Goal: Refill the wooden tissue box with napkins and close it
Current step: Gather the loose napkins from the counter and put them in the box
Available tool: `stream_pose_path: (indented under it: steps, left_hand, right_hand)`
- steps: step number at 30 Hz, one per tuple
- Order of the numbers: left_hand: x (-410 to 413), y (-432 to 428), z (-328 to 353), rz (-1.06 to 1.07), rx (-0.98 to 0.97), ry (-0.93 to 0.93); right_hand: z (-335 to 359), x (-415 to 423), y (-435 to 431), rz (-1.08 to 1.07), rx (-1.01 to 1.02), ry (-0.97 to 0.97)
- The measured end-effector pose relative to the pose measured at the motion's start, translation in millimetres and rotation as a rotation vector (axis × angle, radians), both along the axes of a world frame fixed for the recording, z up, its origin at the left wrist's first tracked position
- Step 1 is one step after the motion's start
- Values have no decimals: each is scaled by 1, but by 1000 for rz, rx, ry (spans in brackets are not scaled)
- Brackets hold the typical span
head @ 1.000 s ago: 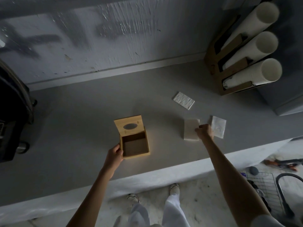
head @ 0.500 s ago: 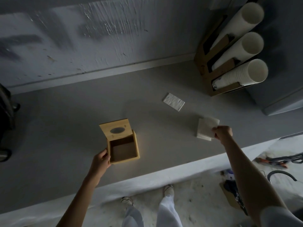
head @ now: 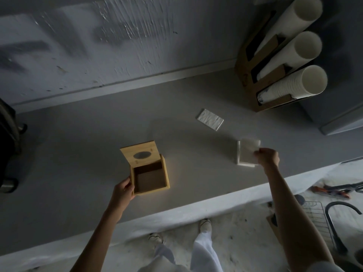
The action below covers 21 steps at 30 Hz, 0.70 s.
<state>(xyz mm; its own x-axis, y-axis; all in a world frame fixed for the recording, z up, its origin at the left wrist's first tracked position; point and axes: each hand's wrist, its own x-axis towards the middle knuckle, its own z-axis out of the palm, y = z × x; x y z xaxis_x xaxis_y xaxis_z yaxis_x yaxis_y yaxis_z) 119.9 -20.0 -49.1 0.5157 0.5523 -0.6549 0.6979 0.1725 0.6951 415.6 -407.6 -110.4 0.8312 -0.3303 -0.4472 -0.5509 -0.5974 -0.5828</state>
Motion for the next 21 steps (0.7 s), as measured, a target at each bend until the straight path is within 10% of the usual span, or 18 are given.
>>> stream_pose_path:
  steps: [21]
  left_hand:
    - [-1,-4,10,-20,23,-9]
  right_hand:
    - [27,5,46,192,-199,118]
